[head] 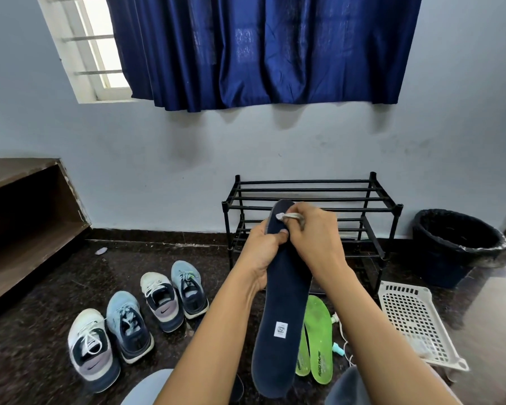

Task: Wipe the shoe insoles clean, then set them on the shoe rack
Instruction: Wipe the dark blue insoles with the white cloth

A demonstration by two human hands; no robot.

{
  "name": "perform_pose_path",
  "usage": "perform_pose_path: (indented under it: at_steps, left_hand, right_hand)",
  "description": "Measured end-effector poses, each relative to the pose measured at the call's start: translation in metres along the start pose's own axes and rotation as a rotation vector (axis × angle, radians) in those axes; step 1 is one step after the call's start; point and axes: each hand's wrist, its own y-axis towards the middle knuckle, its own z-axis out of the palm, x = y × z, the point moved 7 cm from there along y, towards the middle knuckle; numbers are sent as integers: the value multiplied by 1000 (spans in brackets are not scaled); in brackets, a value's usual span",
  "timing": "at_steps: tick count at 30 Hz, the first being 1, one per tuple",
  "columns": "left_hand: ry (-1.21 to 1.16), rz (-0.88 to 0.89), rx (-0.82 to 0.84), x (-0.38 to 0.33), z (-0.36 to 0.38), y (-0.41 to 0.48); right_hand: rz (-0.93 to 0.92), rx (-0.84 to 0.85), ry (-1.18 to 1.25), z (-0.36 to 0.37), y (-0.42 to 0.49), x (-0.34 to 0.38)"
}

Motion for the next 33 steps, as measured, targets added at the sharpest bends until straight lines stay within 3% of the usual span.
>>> perform_pose_path:
  at_steps: [7, 13, 21, 27, 33]
  left_hand:
    - [65, -13, 15, 7, 8, -5]
    - [39, 1, 5, 1, 2, -4]
    - [89, 22, 13, -2, 3, -3]
    - [75, 26, -21, -2, -2, 0]
    - [125, 52, 23, 1, 5, -2]
  right_hand:
    - [50, -107, -14, -17, 8, -6]
    - [23, -22, 37, -3, 1, 0]
    - [90, -119, 61, -13, 2, -4]
    - [57, -31, 52, 2, -2, 1]
    - [84, -177, 54, -19, 5, -3]
